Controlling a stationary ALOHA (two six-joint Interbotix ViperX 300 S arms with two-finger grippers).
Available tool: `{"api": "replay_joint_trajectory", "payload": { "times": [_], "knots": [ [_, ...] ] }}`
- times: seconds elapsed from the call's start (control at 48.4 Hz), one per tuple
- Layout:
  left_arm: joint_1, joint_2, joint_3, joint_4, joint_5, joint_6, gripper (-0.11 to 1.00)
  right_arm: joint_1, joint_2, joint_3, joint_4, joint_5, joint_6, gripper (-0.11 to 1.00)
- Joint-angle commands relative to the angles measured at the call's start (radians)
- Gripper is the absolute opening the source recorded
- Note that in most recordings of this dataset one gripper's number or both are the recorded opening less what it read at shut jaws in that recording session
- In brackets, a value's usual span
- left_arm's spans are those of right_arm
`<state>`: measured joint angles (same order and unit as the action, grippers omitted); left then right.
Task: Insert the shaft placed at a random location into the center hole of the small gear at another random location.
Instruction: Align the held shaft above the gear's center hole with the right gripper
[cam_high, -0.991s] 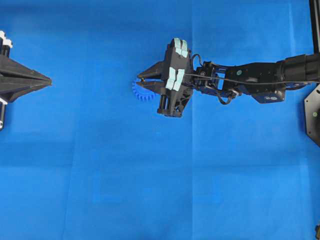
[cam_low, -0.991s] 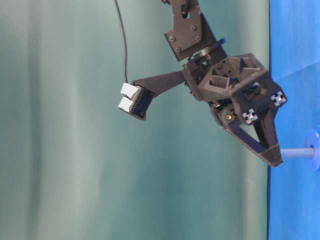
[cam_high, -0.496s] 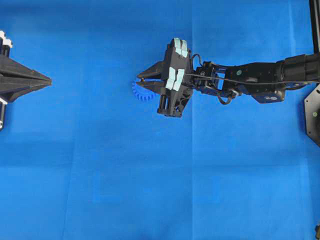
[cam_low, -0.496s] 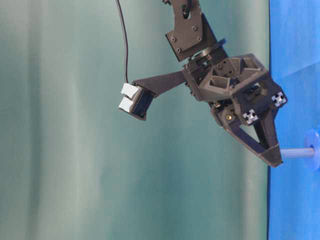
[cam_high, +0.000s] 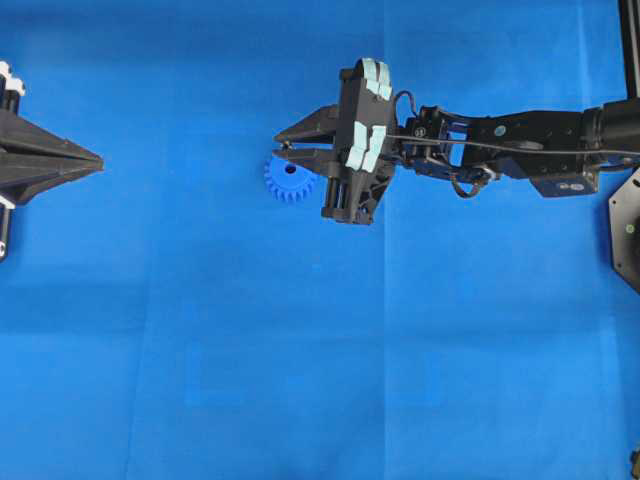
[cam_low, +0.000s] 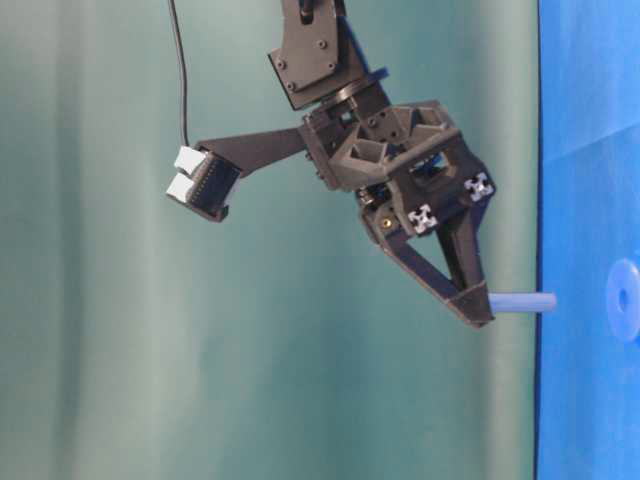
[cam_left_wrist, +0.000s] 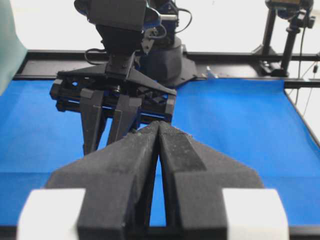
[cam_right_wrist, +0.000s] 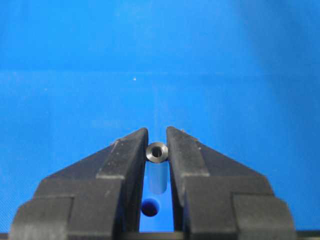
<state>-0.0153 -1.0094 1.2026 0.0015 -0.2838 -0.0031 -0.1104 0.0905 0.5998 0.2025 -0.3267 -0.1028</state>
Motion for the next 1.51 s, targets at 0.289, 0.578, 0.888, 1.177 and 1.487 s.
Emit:
{"api": "replay_joint_trajectory", "payload": {
  "times": [0.289, 0.578, 0.888, 1.177, 1.487],
  "knots": [
    [0.003, 0.003, -0.009, 0.000, -0.005, 0.000, 0.00, 0.002, 0.054, -0.014, 0.021, -0.038, 0.000, 0.02],
    [0.008, 0.003, -0.009, 0.000, -0.005, 0.000, 0.00, 0.002, 0.084, -0.006, 0.044, -0.046, 0.000, 0.02],
    [0.009, 0.003, -0.009, 0.000, -0.005, -0.002, 0.00, 0.002, 0.081, -0.003, 0.044, -0.055, -0.002, 0.02],
    [0.009, 0.003, -0.009, 0.000, -0.005, -0.002, 0.00, 0.002, 0.000, -0.003, 0.037, -0.048, -0.020, 0.02],
    [0.009, 0.003, -0.009, 0.000, -0.002, -0.002, 0.00, 0.011, -0.018, 0.000, 0.037, -0.040, -0.028, 0.02]
  ]
}}
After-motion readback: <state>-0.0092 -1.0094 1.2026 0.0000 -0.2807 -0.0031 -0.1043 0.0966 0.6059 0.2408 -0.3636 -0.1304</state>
